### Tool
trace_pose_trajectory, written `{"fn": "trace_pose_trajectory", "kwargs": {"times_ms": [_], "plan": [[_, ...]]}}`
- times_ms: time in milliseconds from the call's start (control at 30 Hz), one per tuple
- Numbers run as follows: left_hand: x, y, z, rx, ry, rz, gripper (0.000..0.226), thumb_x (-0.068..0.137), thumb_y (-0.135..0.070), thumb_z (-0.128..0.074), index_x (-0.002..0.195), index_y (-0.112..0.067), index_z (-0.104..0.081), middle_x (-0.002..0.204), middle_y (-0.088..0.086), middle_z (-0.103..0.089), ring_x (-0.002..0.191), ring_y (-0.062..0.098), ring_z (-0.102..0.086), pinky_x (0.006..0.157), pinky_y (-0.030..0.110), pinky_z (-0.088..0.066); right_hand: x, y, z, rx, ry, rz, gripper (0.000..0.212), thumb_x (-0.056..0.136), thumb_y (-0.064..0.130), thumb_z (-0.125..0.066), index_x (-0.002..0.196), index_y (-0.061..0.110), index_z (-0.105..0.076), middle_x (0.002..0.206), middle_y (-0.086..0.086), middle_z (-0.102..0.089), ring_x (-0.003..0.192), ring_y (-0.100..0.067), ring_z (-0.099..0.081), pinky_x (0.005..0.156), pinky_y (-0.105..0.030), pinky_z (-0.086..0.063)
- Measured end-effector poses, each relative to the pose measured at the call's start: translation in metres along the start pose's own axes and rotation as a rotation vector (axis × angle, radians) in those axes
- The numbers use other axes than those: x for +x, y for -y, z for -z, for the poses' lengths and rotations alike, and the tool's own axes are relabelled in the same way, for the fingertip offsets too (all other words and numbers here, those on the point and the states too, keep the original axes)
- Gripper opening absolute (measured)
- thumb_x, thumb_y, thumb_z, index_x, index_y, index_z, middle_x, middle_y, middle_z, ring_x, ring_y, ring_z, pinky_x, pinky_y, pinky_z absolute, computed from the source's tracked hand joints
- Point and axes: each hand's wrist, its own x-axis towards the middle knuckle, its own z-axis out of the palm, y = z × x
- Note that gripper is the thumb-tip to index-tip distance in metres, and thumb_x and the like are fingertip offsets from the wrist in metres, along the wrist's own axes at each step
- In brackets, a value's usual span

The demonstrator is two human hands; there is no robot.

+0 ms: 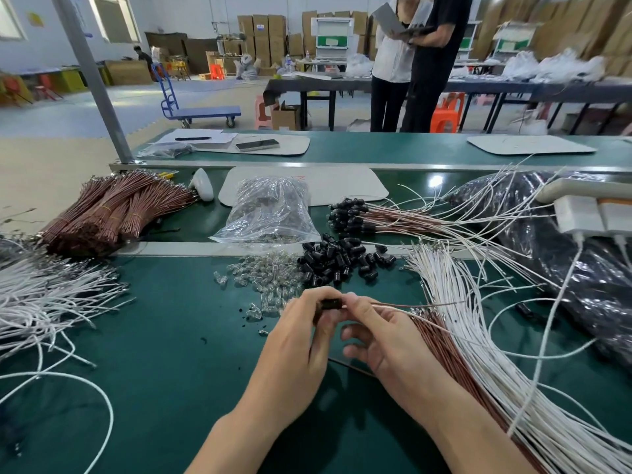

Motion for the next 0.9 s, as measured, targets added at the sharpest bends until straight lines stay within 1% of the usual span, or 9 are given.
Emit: {"fn": "trace_pose_trajectory", "kwargs": {"times_ms": [100,167,267,333,433,533,600,733,900], "plan": [[-0.002,0.000,-0.002,0.043,-0.019,0.062,0.018,0.102,-0.053,-0.035,0.118,-0.050,-0.042,0.107,-0.027,-0.058,0.099,-0.002,-0.055,0.081,0.009,-0.039,-0.001,-0.001,0.000,-0.070,-0.011,0.012,0.031,0.075,0.038,-0.076,0.092,0.013,-0.081,0.085,-0.005,-0.073,0.066,-0.007,-0.062,0.054,-0.021,-0.053],[-0.003,0.003,-0.005,0.104,-0.017,0.118,0.031,0.098,-0.065,-0.024,0.119,-0.048,-0.040,0.105,-0.025,-0.060,0.098,-0.005,-0.056,0.079,0.011,-0.040,-0.001,-0.003,0.000,-0.110,-0.015,0.024,0.034,0.072,0.040,-0.077,0.095,0.014,-0.081,0.085,-0.006,-0.073,0.071,-0.009,-0.064,0.056,-0.021,-0.053],[-0.001,0.006,-0.006,0.235,-0.025,0.152,0.046,0.090,-0.078,-0.008,0.107,-0.046,-0.035,0.081,-0.019,-0.064,0.073,-0.005,-0.057,0.065,0.017,-0.039,0.000,-0.002,0.001,-0.118,-0.009,0.012,0.035,0.071,0.039,-0.078,0.096,0.015,-0.081,0.089,-0.009,-0.073,0.075,-0.012,-0.066,0.057,-0.022,-0.054],[0.000,0.005,-0.007,0.310,-0.044,0.164,0.048,0.087,-0.080,0.000,0.096,-0.044,-0.030,0.062,-0.015,-0.059,0.054,-0.005,-0.050,0.056,0.013,-0.032,0.000,-0.001,0.002,-0.109,0.007,-0.007,0.032,0.073,0.036,-0.077,0.096,0.015,-0.081,0.089,-0.008,-0.073,0.074,-0.011,-0.066,0.056,-0.022,-0.054],[0.000,0.005,-0.008,0.369,-0.110,0.186,0.052,0.086,-0.081,0.006,0.090,-0.040,-0.027,0.050,-0.013,-0.052,0.044,-0.004,-0.045,0.050,0.012,-0.025,-0.001,-0.001,0.001,-0.192,0.000,0.014,0.025,0.081,0.032,-0.073,0.098,0.017,-0.081,0.089,-0.003,-0.074,0.075,-0.008,-0.066,0.054,-0.022,-0.053],[0.000,0.008,-0.009,0.401,-0.159,0.207,0.048,0.090,-0.075,-0.002,0.091,-0.036,-0.031,0.050,-0.010,-0.053,0.046,0.001,-0.050,0.049,0.015,-0.030,-0.001,-0.003,0.000,-0.274,-0.031,0.058,0.018,0.089,0.026,-0.069,0.101,0.018,-0.081,0.090,-0.001,-0.075,0.076,-0.005,-0.065,0.055,-0.022,-0.053],[0.000,0.010,-0.010,0.429,-0.128,0.221,0.053,0.089,-0.073,0.002,0.086,-0.033,-0.034,0.052,-0.009,-0.052,0.049,0.005,-0.050,0.049,0.017,-0.029,-0.002,-0.004,0.000,-0.297,-0.037,0.070,0.016,0.093,0.022,-0.068,0.101,0.019,-0.081,0.093,-0.003,-0.076,0.077,-0.005,-0.065,0.057,-0.023,-0.054],[0.001,0.012,-0.010,0.424,-0.114,0.255,0.060,0.090,-0.074,0.000,0.076,-0.030,-0.038,0.053,-0.007,-0.052,0.053,0.007,-0.051,0.051,0.027,-0.034,-0.003,-0.006,-0.002,-0.331,-0.027,0.080,0.016,0.096,0.025,-0.066,0.103,0.024,-0.081,0.100,-0.002,-0.077,0.081,-0.009,-0.066,0.060,-0.024,-0.055],[0.002,0.017,-0.011,0.461,-0.015,0.288,0.078,0.088,-0.072,0.008,0.094,-0.029,-0.057,0.074,-0.006,-0.066,0.077,0.015,-0.065,0.074,0.037,-0.050,-0.001,-0.007,-0.003,-0.327,-0.019,0.080,0.018,0.098,0.022,-0.064,0.103,0.025,-0.081,0.103,-0.002,-0.078,0.081,-0.008,-0.067,0.064,-0.022,-0.055]]}}
